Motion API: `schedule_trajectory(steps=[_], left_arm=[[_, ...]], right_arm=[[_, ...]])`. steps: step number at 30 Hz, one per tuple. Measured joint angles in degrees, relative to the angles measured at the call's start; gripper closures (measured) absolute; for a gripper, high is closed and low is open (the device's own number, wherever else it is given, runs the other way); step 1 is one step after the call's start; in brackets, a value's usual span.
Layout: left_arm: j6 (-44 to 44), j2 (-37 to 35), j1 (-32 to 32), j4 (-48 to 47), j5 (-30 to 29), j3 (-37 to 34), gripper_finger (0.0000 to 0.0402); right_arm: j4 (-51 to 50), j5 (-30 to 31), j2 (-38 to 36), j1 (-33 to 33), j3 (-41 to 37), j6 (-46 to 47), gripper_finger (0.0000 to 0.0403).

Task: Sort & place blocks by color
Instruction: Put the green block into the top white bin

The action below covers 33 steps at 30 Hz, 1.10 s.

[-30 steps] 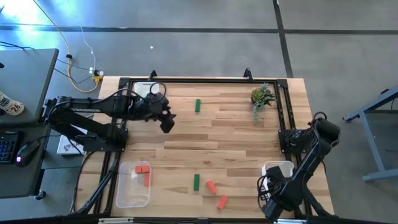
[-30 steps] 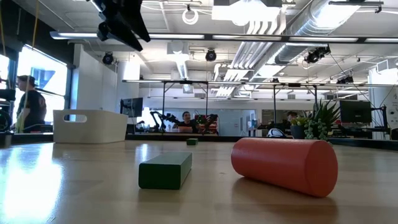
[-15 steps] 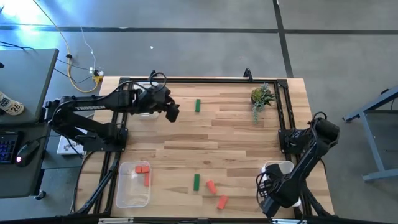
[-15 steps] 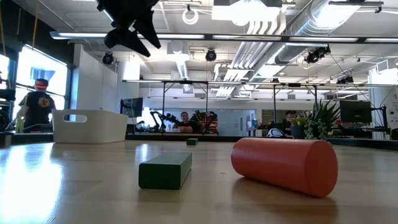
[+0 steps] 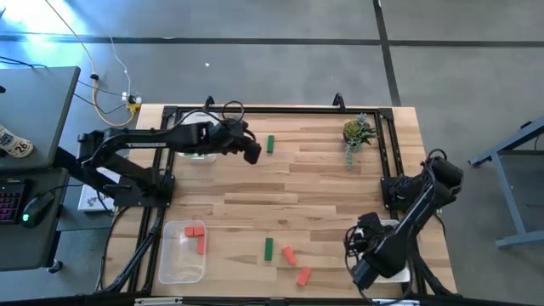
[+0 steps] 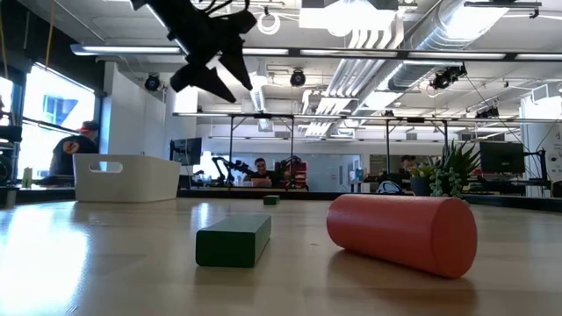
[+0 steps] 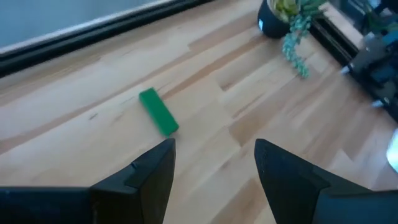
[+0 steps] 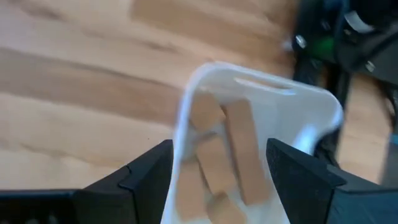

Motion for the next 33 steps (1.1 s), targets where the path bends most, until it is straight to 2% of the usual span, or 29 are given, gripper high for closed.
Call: schedule_trajectory(steps=[5,12,23,29,33], left_arm=[[-1.16,4.81,0.96,3.75,-1.99,-0.03,0.0195],[-2.93,11.17,3.25,9.45,-0.69,0.0,0.0195],[-4.58,20.82,6.78,19.26,1.15,0.2,0.0195],[-3.3,27.01,7.85,16.53,2.79,6.15,0.0195],[-1.53,30.23,8.46,8.62,2.75,11.44,0.0195]], right_arm=[[-0.01,6.14,-0.24,-3.75,0.0,-2.06,0.0158],[-0.04,9.18,-0.24,-7.51,0.0,-7.26,0.0158],[-0.05,13.27,-0.24,-9.4,0.0,-7.33,0.0158],[-0.04,13.25,-0.24,-9.44,-0.02,-7.33,0.0158],[-0.05,13.23,-0.24,-9.44,-0.02,-7.11,0.0158]])
